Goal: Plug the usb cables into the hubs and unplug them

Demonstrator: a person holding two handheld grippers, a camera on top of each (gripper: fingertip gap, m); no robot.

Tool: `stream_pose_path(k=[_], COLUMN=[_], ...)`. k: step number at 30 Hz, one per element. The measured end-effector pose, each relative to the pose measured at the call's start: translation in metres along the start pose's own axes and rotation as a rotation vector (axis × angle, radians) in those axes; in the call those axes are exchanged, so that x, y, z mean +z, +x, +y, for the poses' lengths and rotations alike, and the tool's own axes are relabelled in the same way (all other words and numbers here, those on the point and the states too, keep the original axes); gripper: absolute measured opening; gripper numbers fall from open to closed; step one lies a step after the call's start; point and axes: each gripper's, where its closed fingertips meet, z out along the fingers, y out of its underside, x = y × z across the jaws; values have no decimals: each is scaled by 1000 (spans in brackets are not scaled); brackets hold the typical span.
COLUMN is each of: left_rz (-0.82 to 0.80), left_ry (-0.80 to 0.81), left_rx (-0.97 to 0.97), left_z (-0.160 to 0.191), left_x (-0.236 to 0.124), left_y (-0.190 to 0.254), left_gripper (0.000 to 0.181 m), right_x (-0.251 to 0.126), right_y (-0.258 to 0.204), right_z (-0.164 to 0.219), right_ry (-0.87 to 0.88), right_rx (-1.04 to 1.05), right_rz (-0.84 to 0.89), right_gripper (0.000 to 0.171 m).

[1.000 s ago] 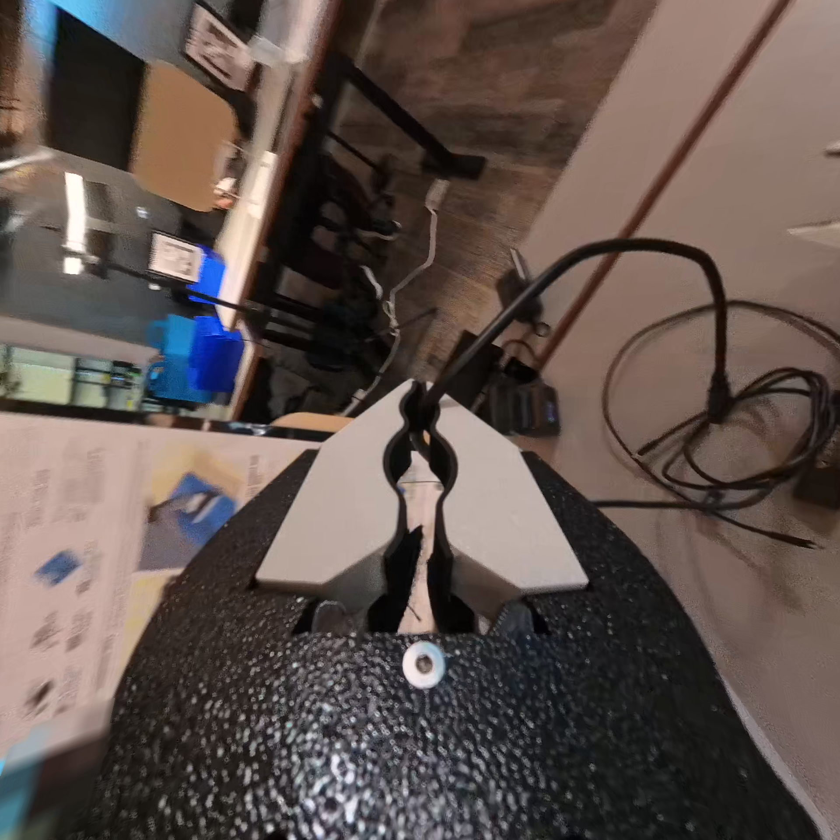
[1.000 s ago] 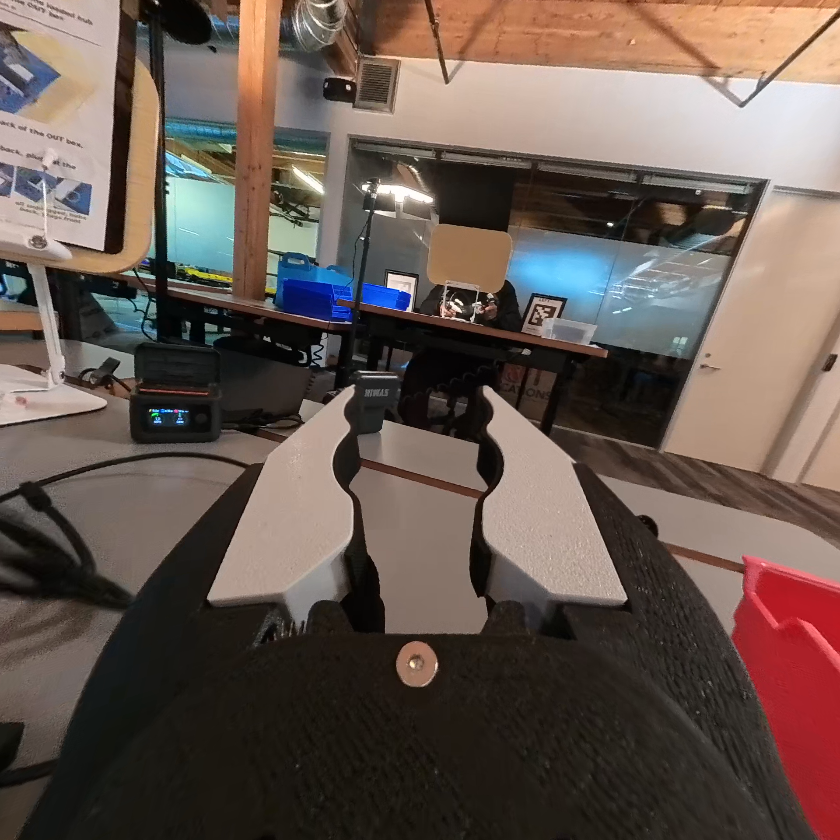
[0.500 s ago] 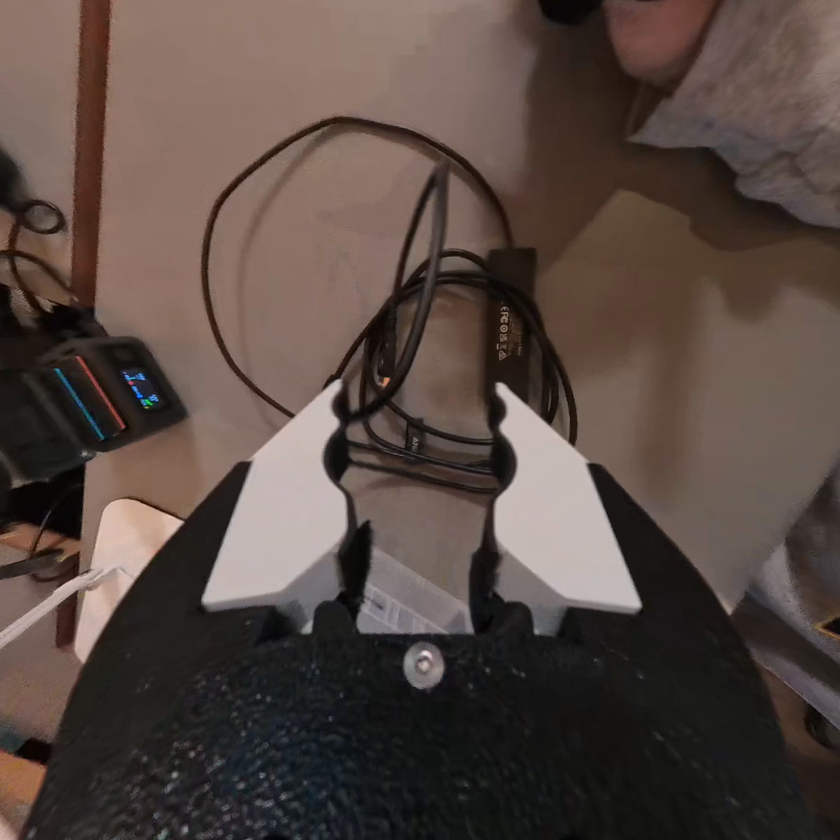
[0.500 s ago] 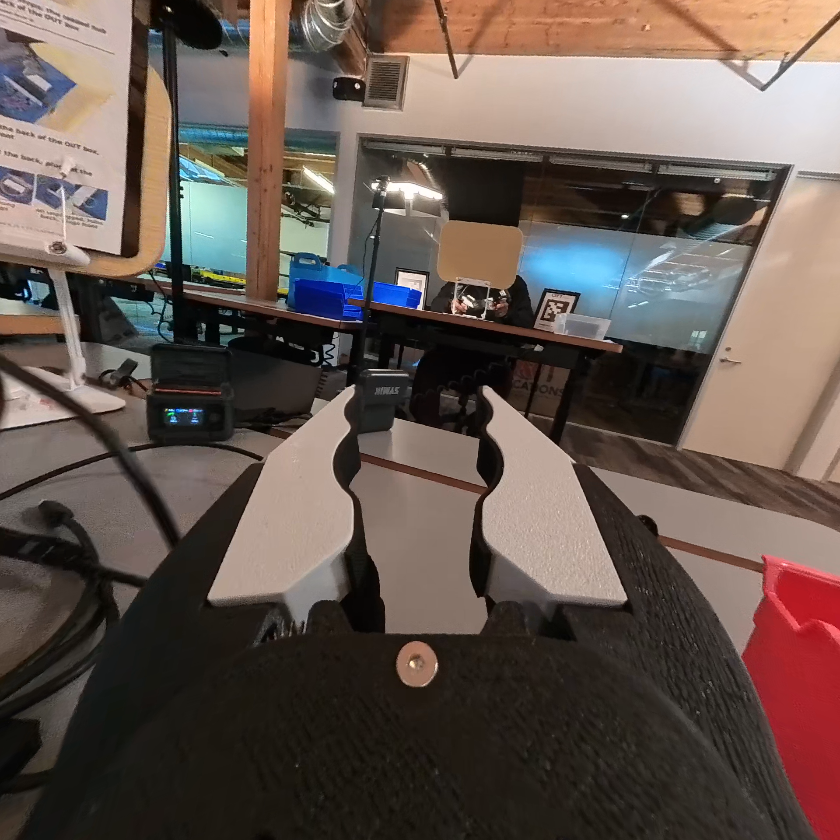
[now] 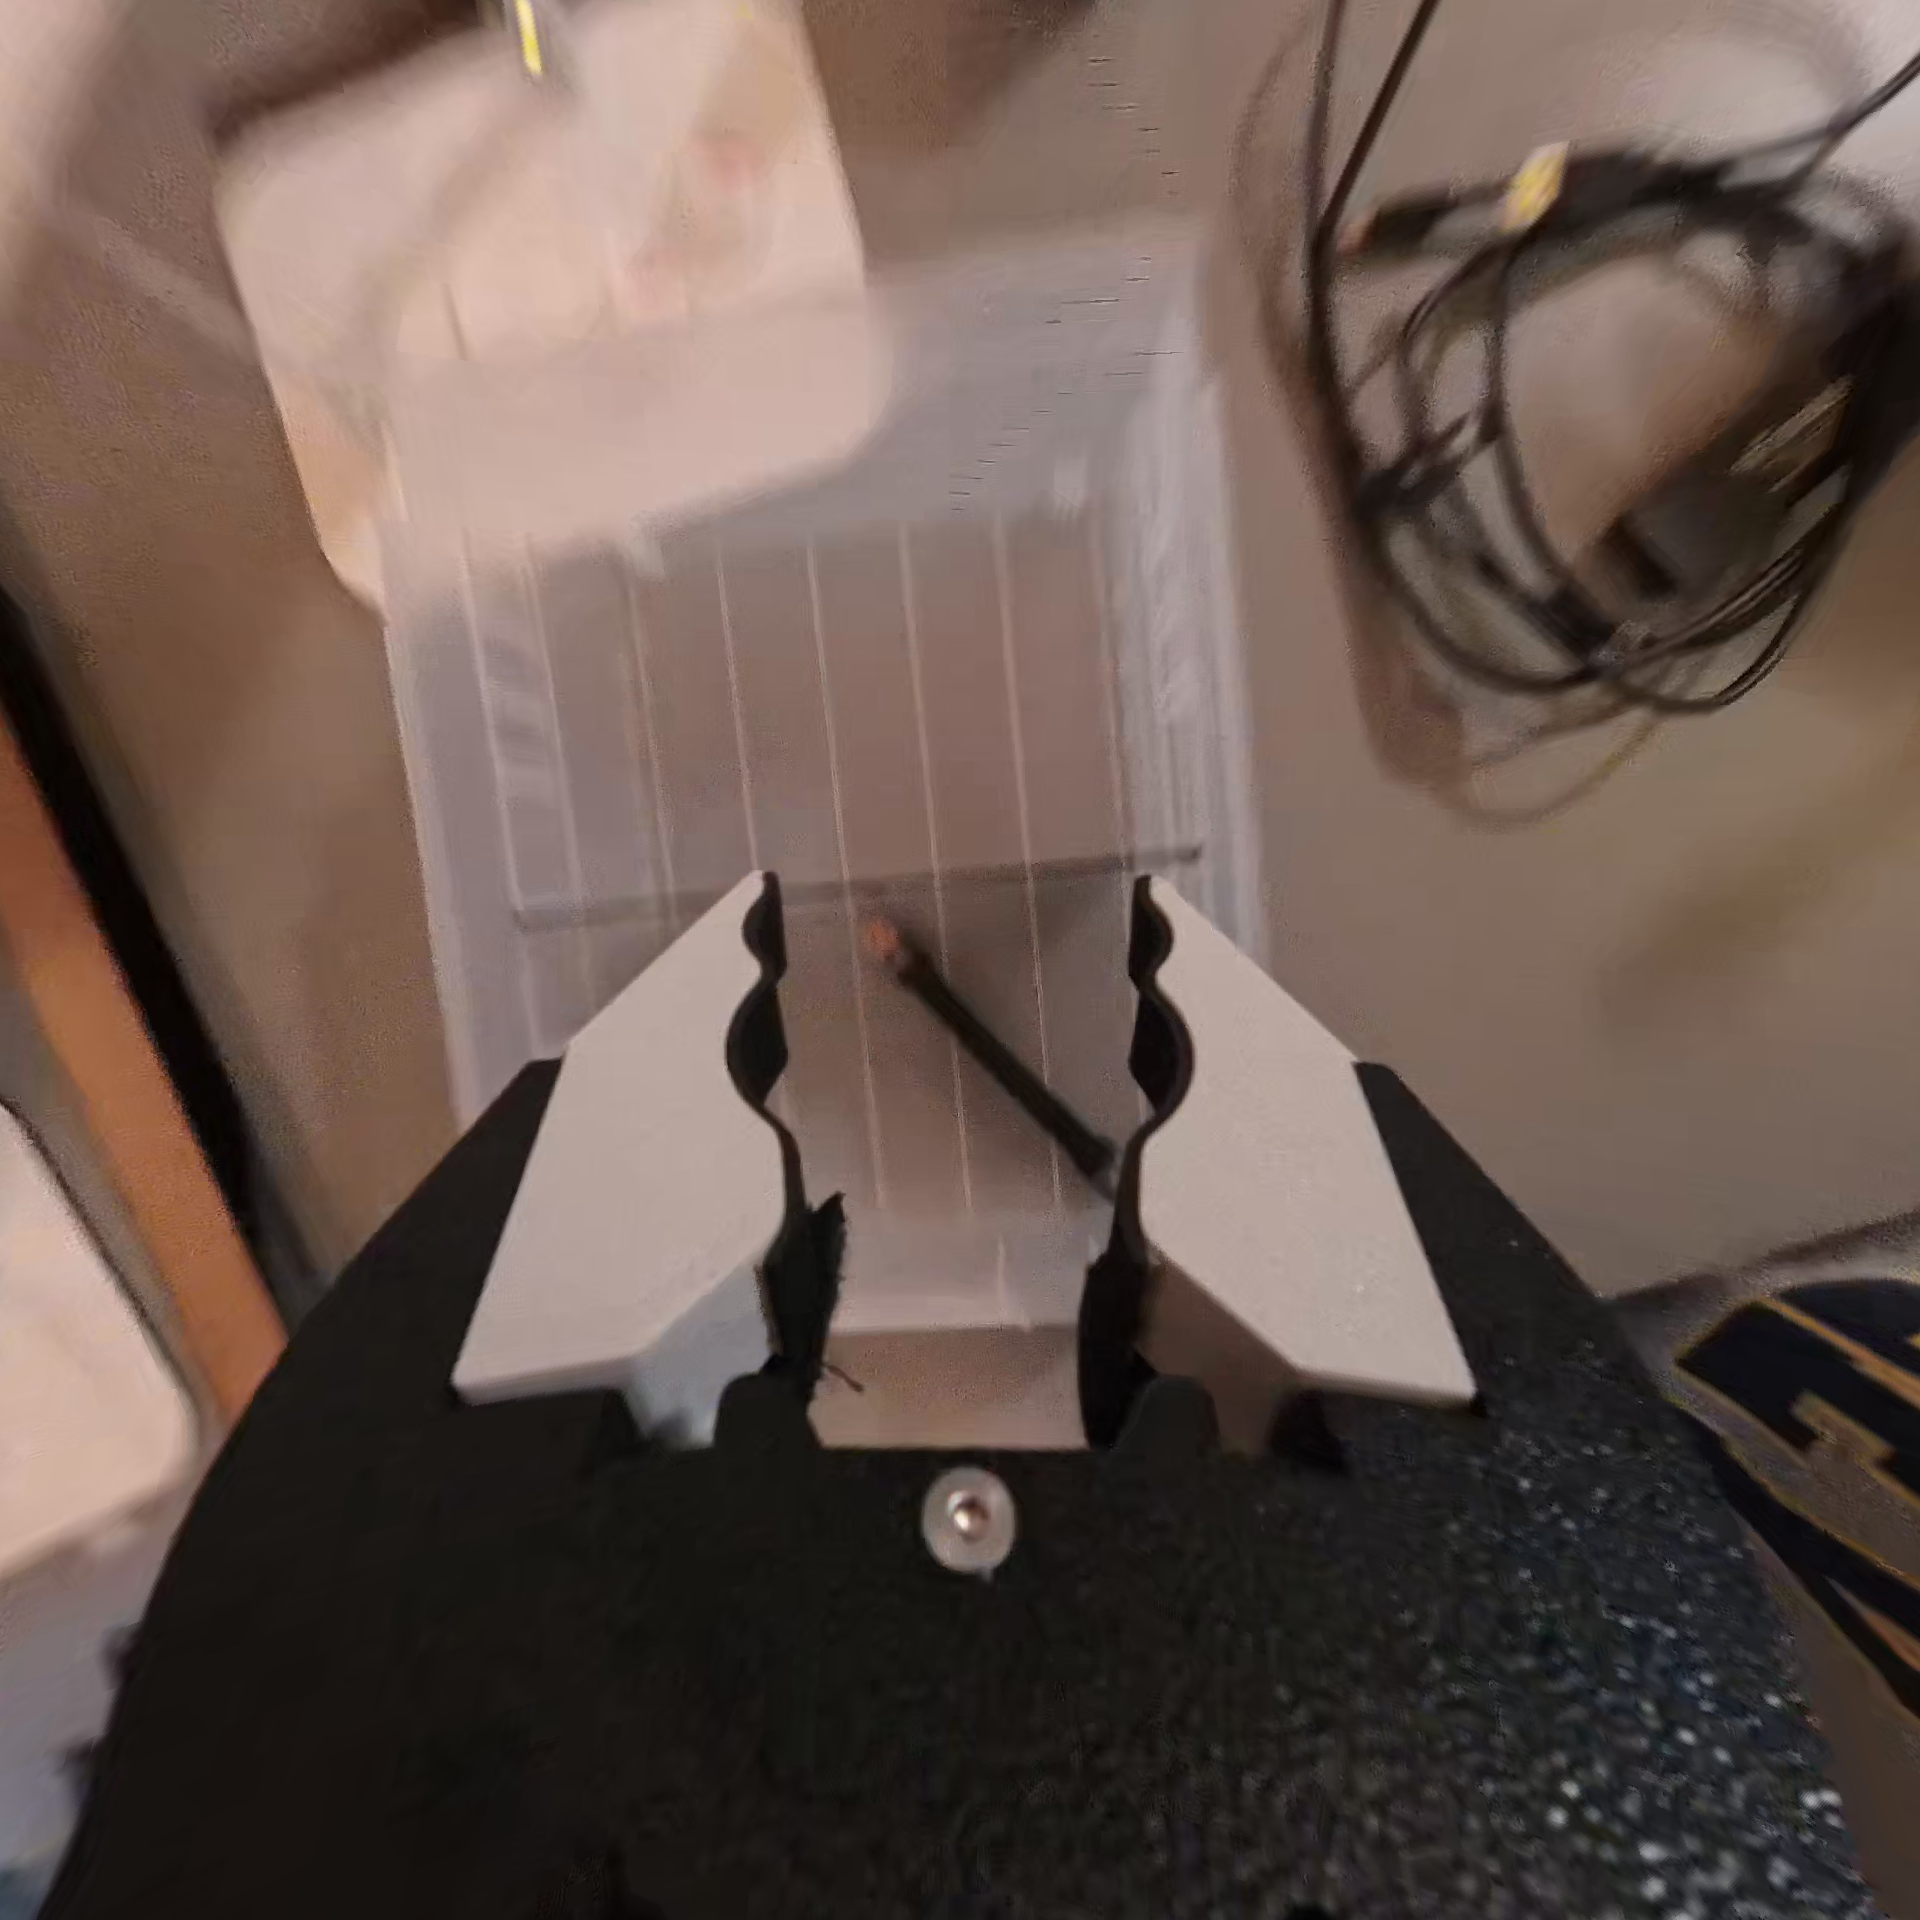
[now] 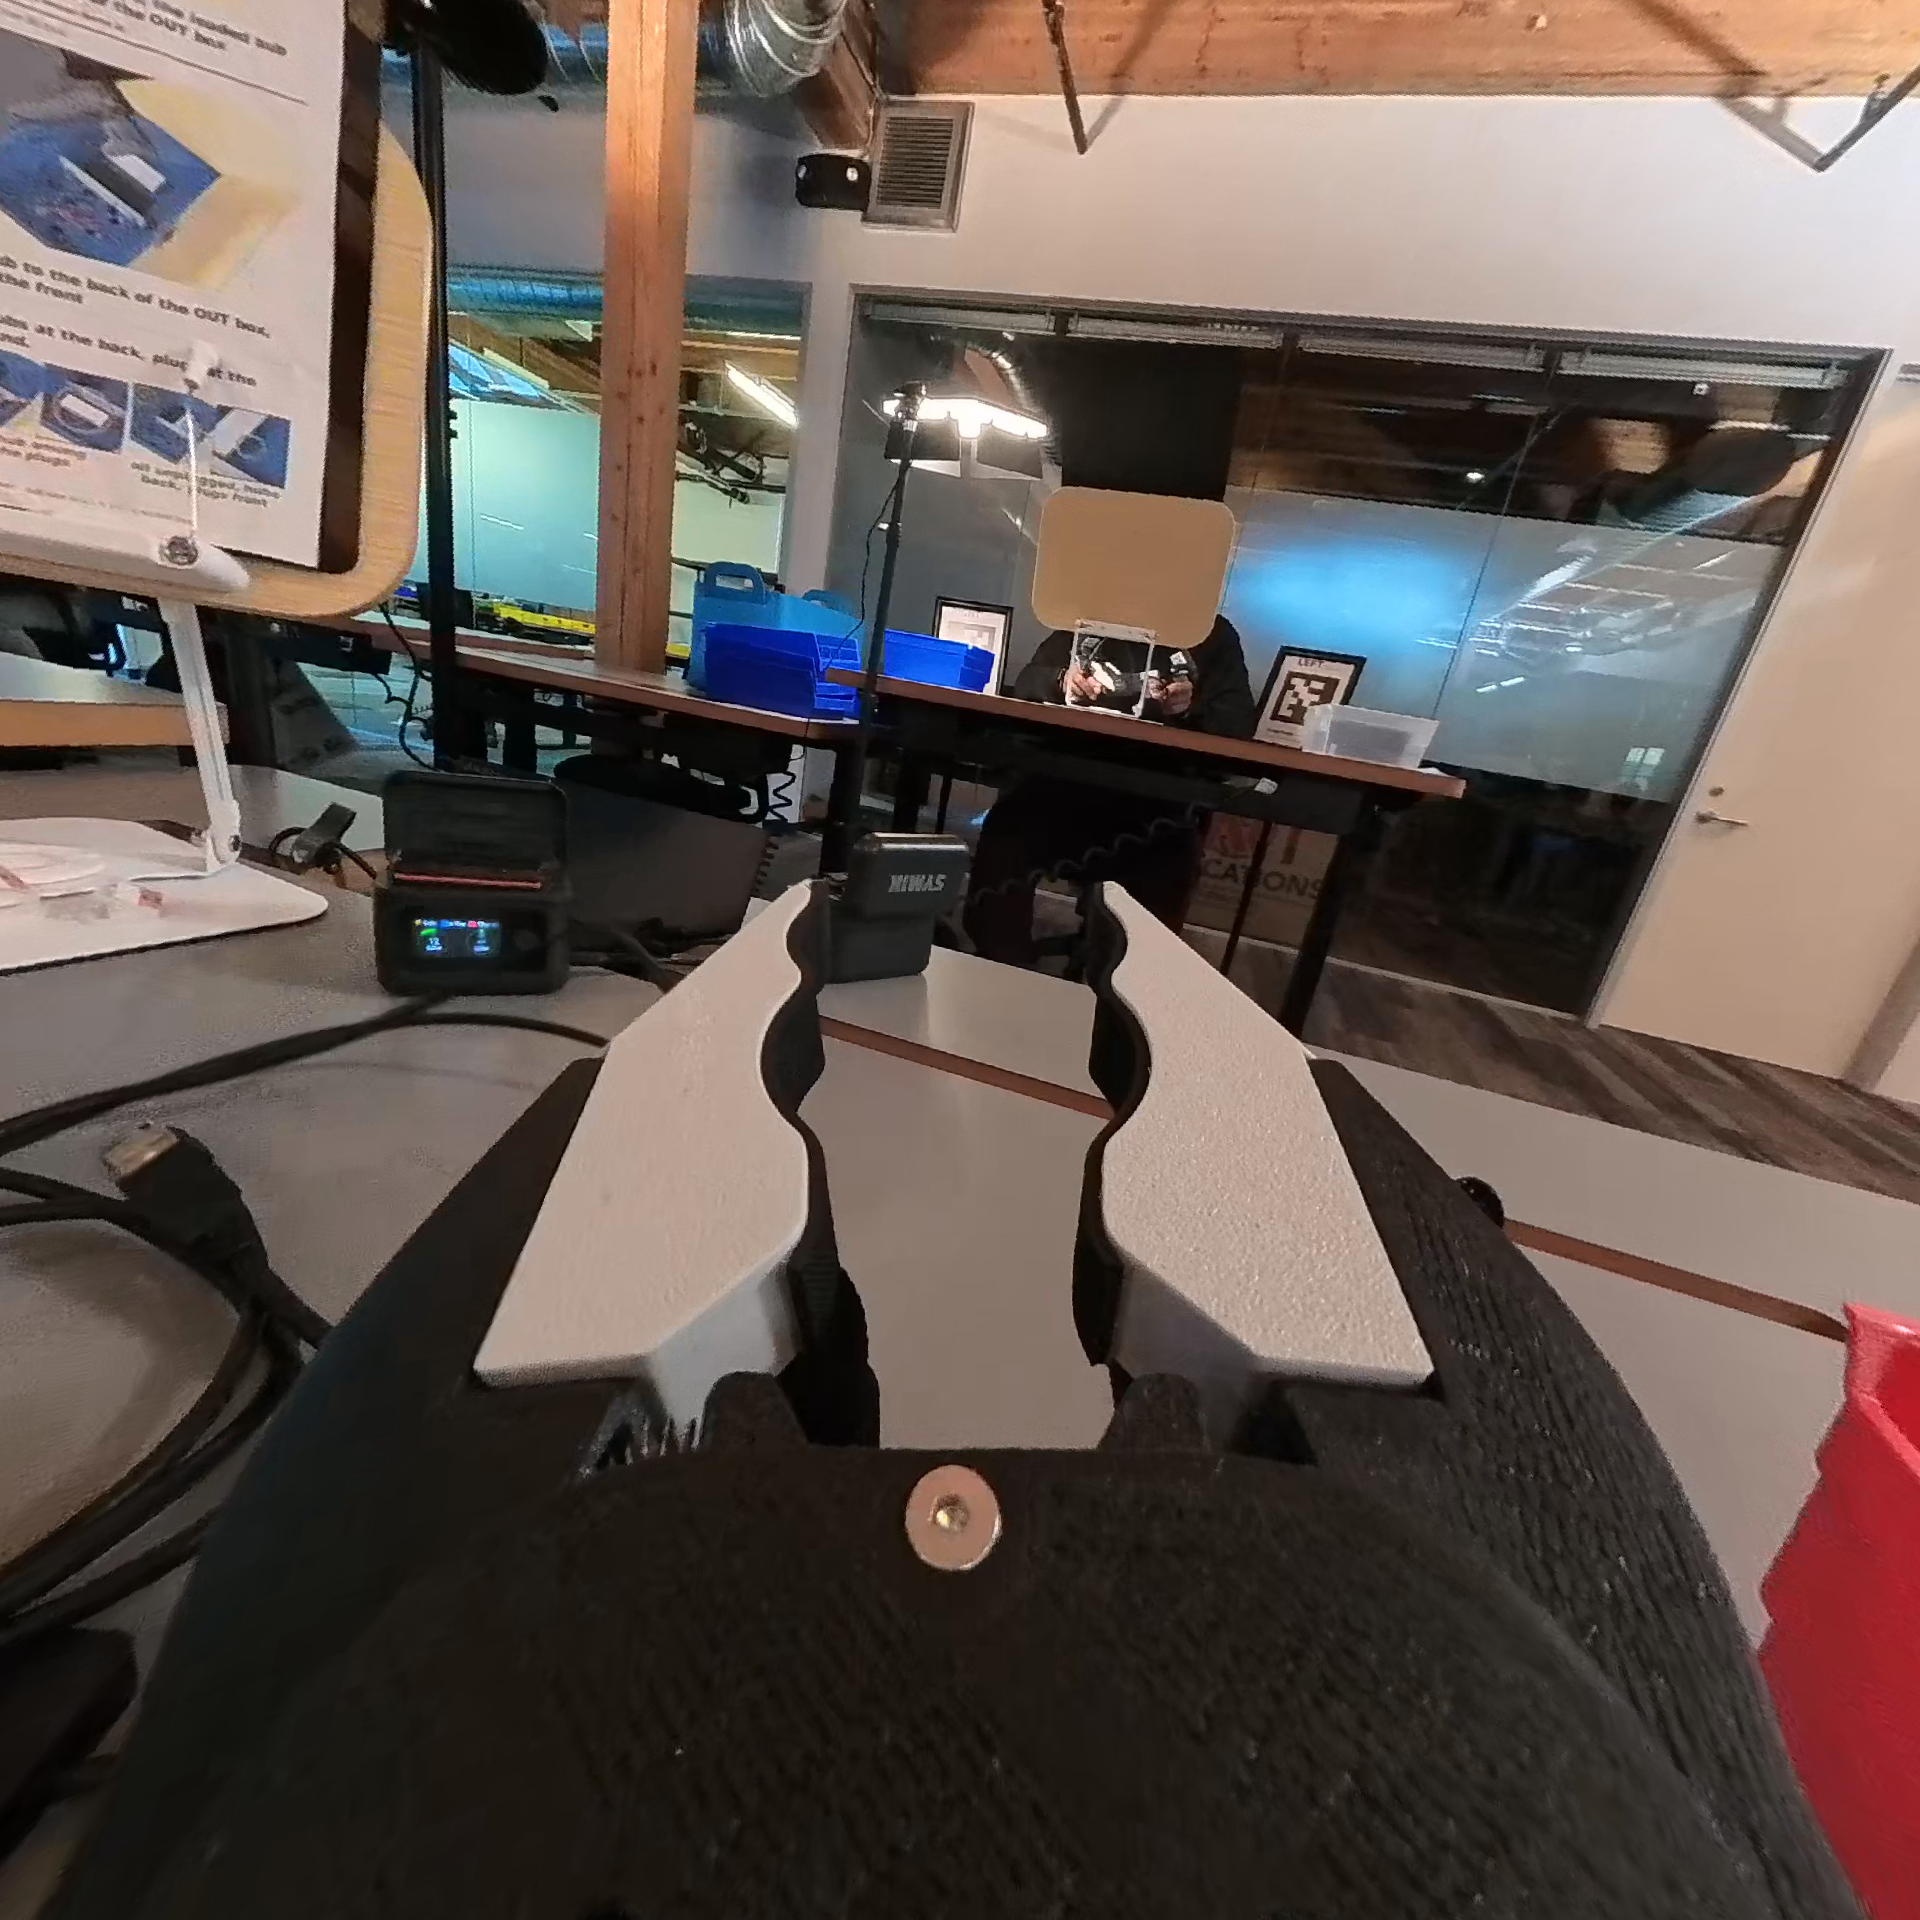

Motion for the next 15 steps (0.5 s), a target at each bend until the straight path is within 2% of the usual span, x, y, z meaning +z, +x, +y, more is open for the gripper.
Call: stream_pose_path(k=[1,4,8,12,15], left_rz=[35,147,147,222,191], left_ry=[-41,-90,-191,-163,-169], left_rx=[-59,-193,-209,-267,-277], left_z=[21,60,97,97,99], left_x=[11,42,77,95,102], left_y=[-4,-6,-10,0,-5], left_gripper=[64,47,34,35,35], right_x=[0,1,1,1,1], right_y=[0,-2,-4,-4,-4], right_z=[0,1,1,2,2], right_ry=[0,-5,-8,-11,-12], right_rx=[-3,-10,-16,-16,-14], right_rz=[-1,-5,-10,-13,-13], right_gripper=[48,48,48,48,48])
